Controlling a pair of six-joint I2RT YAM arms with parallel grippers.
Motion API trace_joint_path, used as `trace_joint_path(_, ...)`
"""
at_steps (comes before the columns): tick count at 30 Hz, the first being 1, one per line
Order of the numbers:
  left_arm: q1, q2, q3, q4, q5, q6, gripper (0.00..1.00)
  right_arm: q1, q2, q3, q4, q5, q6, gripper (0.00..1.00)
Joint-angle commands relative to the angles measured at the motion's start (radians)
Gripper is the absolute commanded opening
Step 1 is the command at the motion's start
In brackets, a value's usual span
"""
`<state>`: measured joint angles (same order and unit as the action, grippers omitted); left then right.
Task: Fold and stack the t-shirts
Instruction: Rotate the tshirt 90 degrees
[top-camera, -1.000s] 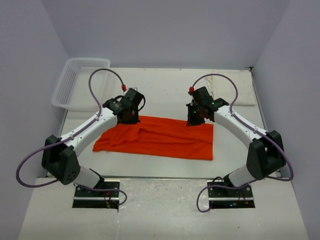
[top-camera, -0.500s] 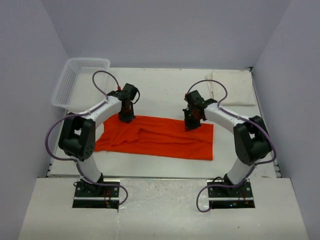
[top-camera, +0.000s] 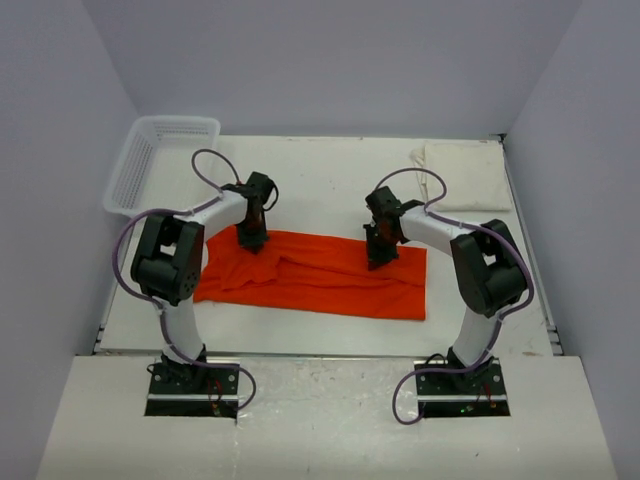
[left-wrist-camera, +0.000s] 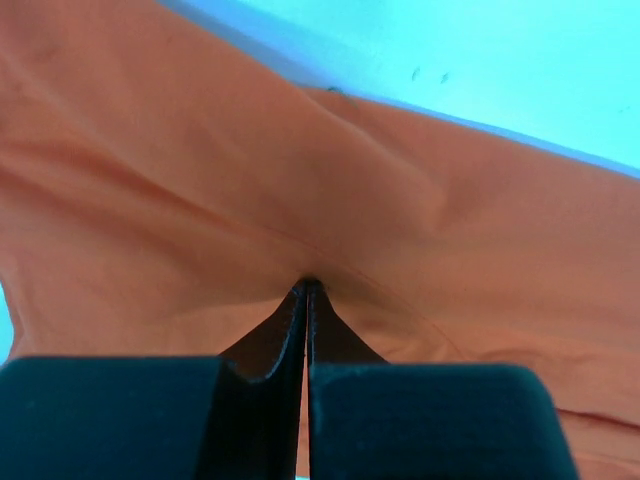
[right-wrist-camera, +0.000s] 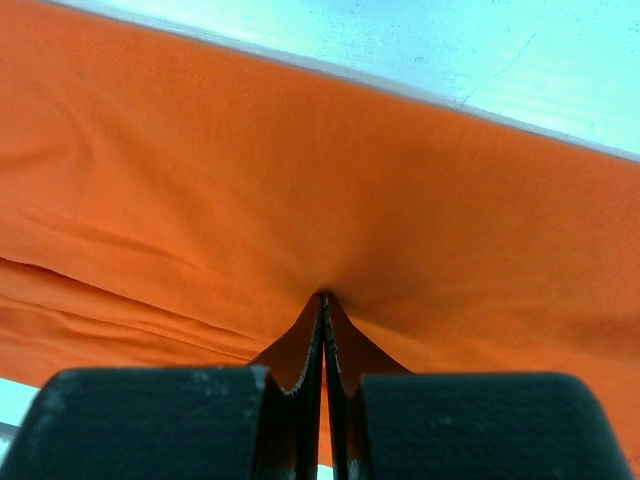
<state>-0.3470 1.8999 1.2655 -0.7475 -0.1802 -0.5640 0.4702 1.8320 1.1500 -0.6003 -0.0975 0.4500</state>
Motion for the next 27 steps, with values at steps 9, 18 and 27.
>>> trace_joint_path(9,0.017,0.249,0.279,-0.077,0.048,0.084,0.00,0.013,-0.034,-0.122,0.097,-0.030,0.102,0.00)
trace_joint_path(18,0.017,0.560,0.849,-0.239,0.082,0.182,0.00,0.074,-0.099,-0.190,0.109,-0.042,0.167,0.00)
trace_joint_path(27,0.020,0.760,1.104,-0.142,0.410,0.357,0.00,0.212,-0.019,-0.176,0.151,-0.071,0.200,0.00)
